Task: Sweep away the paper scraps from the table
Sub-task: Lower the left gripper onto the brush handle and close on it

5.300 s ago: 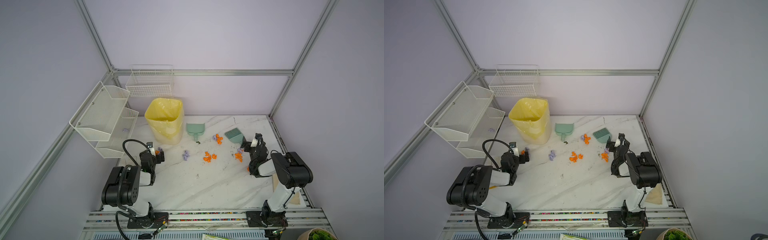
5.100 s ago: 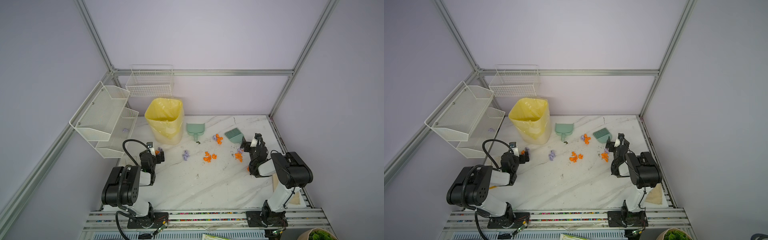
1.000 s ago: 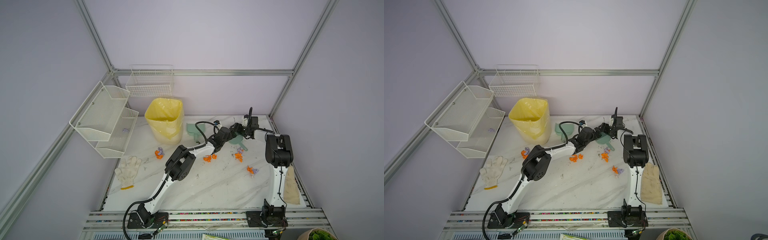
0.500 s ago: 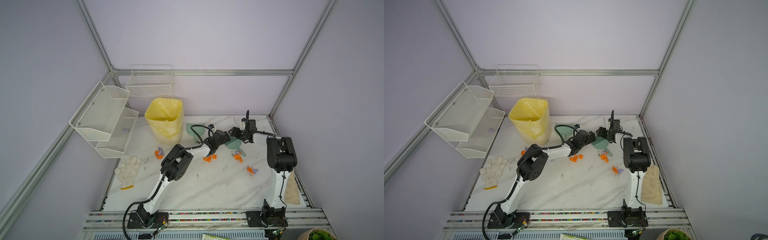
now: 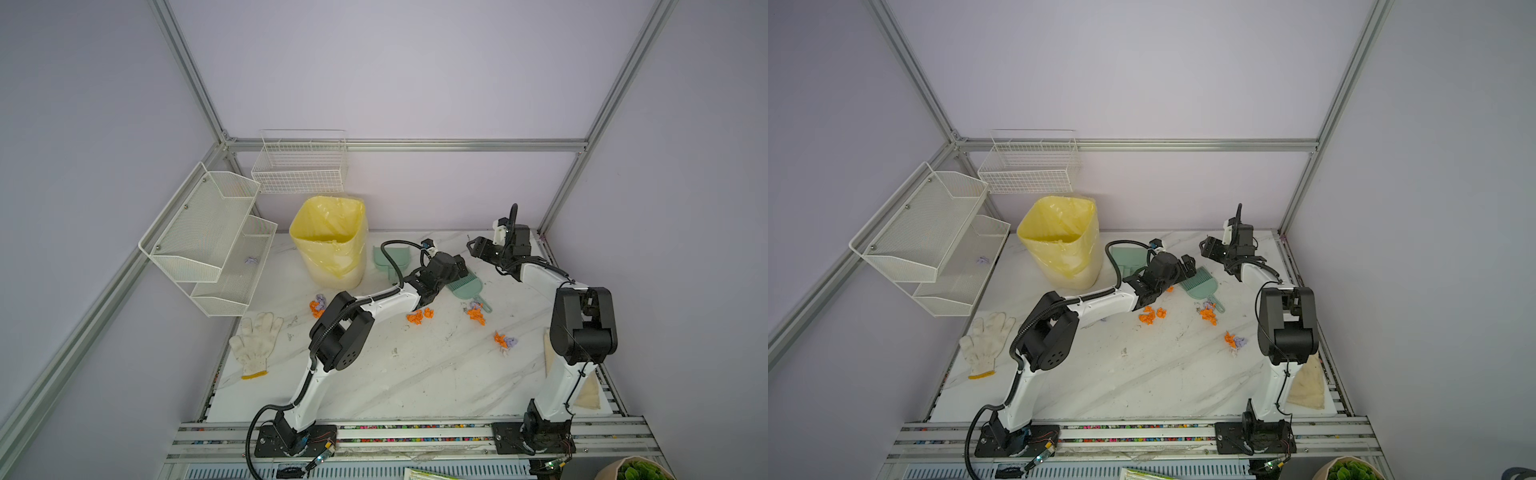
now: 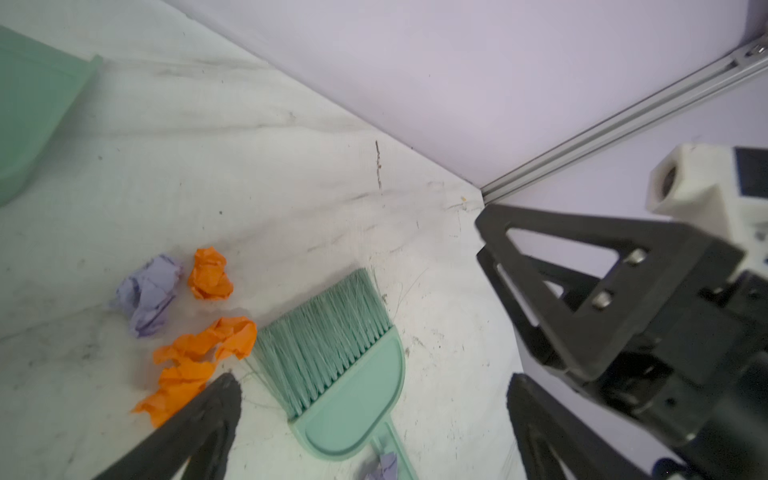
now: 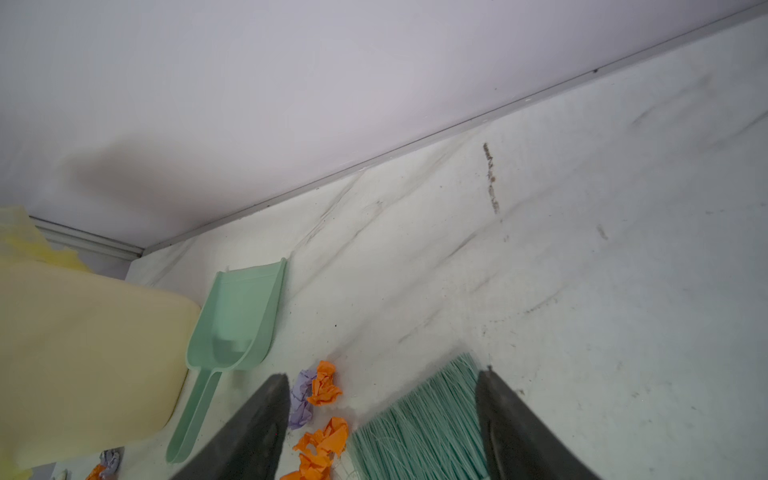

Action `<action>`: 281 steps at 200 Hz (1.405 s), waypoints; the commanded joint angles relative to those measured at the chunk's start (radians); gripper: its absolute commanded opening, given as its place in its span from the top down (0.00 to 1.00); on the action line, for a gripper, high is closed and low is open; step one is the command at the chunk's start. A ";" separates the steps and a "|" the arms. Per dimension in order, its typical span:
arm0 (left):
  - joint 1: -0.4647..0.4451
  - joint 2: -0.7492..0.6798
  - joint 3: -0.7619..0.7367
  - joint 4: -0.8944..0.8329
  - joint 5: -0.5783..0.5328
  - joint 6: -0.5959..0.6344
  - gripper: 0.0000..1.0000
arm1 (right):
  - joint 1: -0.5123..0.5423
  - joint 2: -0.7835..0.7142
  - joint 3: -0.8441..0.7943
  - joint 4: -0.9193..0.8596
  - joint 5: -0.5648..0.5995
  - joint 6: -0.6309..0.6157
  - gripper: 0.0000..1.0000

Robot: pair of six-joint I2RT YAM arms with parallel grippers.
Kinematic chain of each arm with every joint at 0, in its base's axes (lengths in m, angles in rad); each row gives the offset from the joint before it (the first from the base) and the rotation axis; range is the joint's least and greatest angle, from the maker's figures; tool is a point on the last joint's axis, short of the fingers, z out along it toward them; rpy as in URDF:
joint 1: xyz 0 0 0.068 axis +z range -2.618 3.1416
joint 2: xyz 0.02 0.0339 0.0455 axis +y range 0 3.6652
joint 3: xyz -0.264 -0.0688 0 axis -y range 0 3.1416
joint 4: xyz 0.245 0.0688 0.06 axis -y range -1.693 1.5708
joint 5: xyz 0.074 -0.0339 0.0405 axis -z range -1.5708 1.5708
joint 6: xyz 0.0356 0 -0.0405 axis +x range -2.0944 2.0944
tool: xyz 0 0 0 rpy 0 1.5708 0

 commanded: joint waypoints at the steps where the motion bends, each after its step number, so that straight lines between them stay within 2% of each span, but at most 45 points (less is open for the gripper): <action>1: -0.033 0.064 0.170 -0.141 0.005 -0.047 0.00 | -0.048 -0.053 -0.053 -0.027 0.023 0.034 0.27; 73: -0.055 0.243 0.418 -0.303 -0.064 -0.056 0.00 | -0.104 -0.142 -0.139 -0.014 0.048 0.046 0.26; 109: -0.054 0.303 0.464 -0.321 -0.078 -0.082 0.00 | -0.115 -0.138 -0.147 -0.010 0.045 0.049 0.26; 142: -0.053 0.347 0.515 -0.336 -0.123 -0.070 0.05 | -0.118 -0.142 -0.158 -0.004 0.041 0.049 0.26; 163: -0.049 0.388 0.571 -0.351 -0.127 -0.084 0.10 | -0.122 -0.146 -0.165 -0.004 0.043 0.049 0.26; 188: -0.044 0.432 0.615 -0.357 -0.122 -0.121 0.26 | -0.131 -0.148 -0.169 -0.004 0.038 0.054 0.26; 262: -0.032 0.476 0.608 -0.381 -0.136 -0.189 0.54 | -0.138 -0.158 -0.178 0.004 0.020 0.068 0.27; 281: -0.028 0.488 0.609 -0.380 -0.129 -0.201 0.65 | -0.140 -0.161 -0.178 0.004 0.012 0.070 0.27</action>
